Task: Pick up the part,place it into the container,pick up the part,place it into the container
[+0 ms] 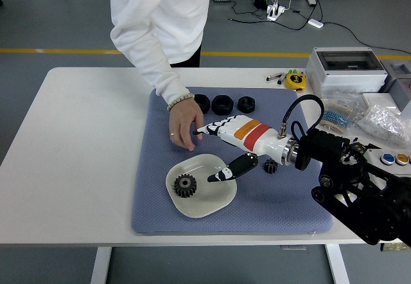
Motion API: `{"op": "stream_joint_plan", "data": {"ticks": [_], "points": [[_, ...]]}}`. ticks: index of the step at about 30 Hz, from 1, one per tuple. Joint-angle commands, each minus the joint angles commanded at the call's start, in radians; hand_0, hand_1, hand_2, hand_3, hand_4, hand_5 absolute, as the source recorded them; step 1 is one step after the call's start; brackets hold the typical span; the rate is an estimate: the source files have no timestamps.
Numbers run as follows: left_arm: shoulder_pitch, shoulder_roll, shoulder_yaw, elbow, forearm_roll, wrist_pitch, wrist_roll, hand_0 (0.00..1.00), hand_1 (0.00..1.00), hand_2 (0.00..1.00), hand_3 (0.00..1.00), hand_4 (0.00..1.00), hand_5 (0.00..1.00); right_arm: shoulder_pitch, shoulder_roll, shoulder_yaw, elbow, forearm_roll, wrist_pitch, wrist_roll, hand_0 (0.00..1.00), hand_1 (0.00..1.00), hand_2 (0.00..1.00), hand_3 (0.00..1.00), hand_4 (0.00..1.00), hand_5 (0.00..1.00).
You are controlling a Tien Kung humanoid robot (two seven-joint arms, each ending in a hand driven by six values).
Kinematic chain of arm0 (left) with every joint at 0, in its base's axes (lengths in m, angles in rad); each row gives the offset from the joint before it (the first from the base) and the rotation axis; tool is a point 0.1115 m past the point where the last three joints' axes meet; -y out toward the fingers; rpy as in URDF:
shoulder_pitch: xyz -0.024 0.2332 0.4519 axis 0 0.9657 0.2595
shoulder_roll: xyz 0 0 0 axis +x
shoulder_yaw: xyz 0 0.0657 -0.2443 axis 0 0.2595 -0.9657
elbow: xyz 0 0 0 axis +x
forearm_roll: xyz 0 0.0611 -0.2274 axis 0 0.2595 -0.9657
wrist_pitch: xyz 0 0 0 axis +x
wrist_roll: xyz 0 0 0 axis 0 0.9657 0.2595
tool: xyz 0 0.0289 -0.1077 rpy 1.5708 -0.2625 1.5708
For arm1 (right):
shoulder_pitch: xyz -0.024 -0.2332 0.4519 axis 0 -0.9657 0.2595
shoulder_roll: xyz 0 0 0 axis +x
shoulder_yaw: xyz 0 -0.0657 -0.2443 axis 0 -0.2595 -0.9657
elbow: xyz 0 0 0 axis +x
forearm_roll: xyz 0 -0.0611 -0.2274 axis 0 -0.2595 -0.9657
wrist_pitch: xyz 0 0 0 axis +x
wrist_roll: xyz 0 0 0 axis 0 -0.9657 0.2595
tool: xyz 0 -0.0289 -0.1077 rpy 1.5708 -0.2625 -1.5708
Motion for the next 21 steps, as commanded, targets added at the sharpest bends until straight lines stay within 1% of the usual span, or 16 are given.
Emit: {"op": "stream_joint_plan", "data": {"ticks": [1,2,7,8,13,14,19,20,21], "points": [[0.0,0.0,0.001,0.0,-0.001,0.0,0.0,0.696,0.655,0.703,0.568,0.653,0.578,-0.002,-0.002,0.006,-0.002,-0.002,0.001,0.0,0.716,0.723,0.831,0.877,0.998,0.564],[-0.001,0.0,0.004,0.0,-0.005,0.0,-0.001,0.696,0.655,0.704,0.568,0.652,0.578,-0.006,-0.005,0.018,-0.007,-0.007,0.002,-0.002,0.679,0.669,0.766,0.802,0.998,0.537],[-0.003,-0.001,0.006,0.0,-0.014,0.001,-0.003,0.696,0.655,0.704,0.568,0.652,0.578,-0.022,-0.036,0.075,-0.03,-0.048,0.012,-0.014,0.679,0.669,0.766,0.802,0.998,0.537],[-0.003,-0.001,0.007,0.0,-0.014,0.001,-0.003,0.694,0.656,0.704,0.567,0.652,0.578,-0.023,-0.039,0.079,-0.032,-0.05,0.013,-0.014,0.605,0.616,0.698,0.668,0.978,0.527],[-0.005,-0.001,0.003,0.0,-0.007,-0.001,-0.001,0.694,0.656,0.704,0.567,0.652,0.578,-0.038,-0.064,0.104,-0.049,-0.068,0.029,-0.016,0.605,0.616,0.698,0.668,0.978,0.527],[-0.005,-0.001,0.003,0.0,-0.007,-0.001,-0.001,0.694,0.656,0.705,0.567,0.652,0.578,-0.044,-0.069,0.108,-0.053,-0.073,0.034,-0.017,0.563,0.586,0.667,0.611,0.954,0.507],[-0.006,-0.002,-0.002,0.0,-0.002,-0.001,0.001,0.694,0.656,0.705,0.567,0.652,0.578,-0.071,-0.084,0.117,-0.085,-0.083,0.054,-0.025,0.563,0.586,0.667,0.611,0.954,0.507],[-0.006,-0.002,-0.001,0.0,-0.002,-0.001,0.001,0.694,0.656,0.706,0.567,0.651,0.578,-0.075,-0.085,0.117,-0.092,-0.086,0.057,-0.027,0.531,0.558,0.631,0.581,0.924,0.502],[-0.006,-0.003,0.0,0.0,-0.003,-0.001,0.001,0.694,0.656,0.706,0.567,0.651,0.578,-0.079,-0.086,0.118,-0.1,-0.09,0.06,-0.028,0.531,0.558,0.631,0.581,0.924,0.502]]}}
